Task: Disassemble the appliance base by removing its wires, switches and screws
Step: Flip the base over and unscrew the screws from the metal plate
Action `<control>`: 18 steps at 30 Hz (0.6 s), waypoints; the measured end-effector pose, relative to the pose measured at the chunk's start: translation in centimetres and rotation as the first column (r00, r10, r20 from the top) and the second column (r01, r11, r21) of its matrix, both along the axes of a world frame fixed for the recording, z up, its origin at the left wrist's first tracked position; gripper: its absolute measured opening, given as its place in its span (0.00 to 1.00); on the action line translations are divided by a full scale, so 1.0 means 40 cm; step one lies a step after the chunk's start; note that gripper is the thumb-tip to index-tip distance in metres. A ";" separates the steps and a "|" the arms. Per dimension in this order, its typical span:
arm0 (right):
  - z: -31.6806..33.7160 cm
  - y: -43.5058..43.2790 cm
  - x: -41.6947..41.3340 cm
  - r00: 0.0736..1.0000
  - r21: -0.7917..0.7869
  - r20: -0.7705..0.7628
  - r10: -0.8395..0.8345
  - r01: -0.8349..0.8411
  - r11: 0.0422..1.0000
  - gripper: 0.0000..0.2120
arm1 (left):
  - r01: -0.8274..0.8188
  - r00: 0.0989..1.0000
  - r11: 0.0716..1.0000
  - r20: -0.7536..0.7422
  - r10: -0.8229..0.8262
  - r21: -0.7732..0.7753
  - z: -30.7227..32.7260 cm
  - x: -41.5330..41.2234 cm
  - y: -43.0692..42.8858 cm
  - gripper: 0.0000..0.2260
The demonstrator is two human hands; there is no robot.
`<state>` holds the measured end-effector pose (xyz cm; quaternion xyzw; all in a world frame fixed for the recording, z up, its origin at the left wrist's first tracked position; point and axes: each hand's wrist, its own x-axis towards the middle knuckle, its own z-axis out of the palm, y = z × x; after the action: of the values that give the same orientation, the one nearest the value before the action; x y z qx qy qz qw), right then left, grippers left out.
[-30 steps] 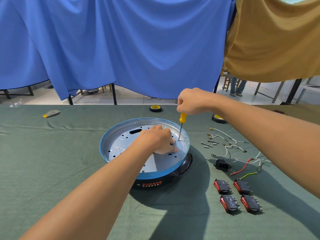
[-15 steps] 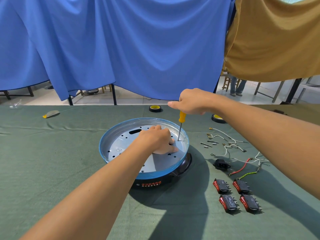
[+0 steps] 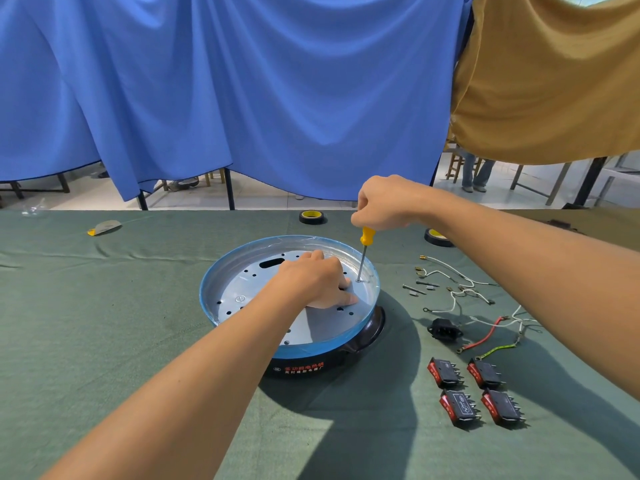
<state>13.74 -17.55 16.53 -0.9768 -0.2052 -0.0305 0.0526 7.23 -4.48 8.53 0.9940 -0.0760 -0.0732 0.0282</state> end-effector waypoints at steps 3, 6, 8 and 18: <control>-0.005 0.000 0.001 0.999 0.006 0.051 -0.020 0.019 1.000 0.21 | 0.006 1.000 1.000 0.000 -0.006 -0.001 -0.002 0.000 0.002 0.25; -0.009 -0.001 0.007 0.999 0.020 0.041 -0.015 0.014 1.000 0.12 | 0.014 1.000 1.000 0.000 -0.014 0.003 -0.003 0.002 0.002 0.25; -0.006 -0.001 0.006 1.000 0.018 0.027 -0.010 0.010 1.000 0.08 | 0.014 1.000 1.000 0.003 -0.014 -0.003 -0.003 0.003 0.001 0.25; -0.008 0.003 0.008 0.999 0.005 0.050 -0.017 0.017 1.000 0.12 | -0.001 1.000 1.000 0.000 0.001 -0.001 -0.001 -0.001 0.001 0.24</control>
<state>14.08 -17.45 16.23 -0.9773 -0.1982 -0.0558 0.0492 7.19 -4.45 8.48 0.9940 -0.0757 -0.0730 0.0285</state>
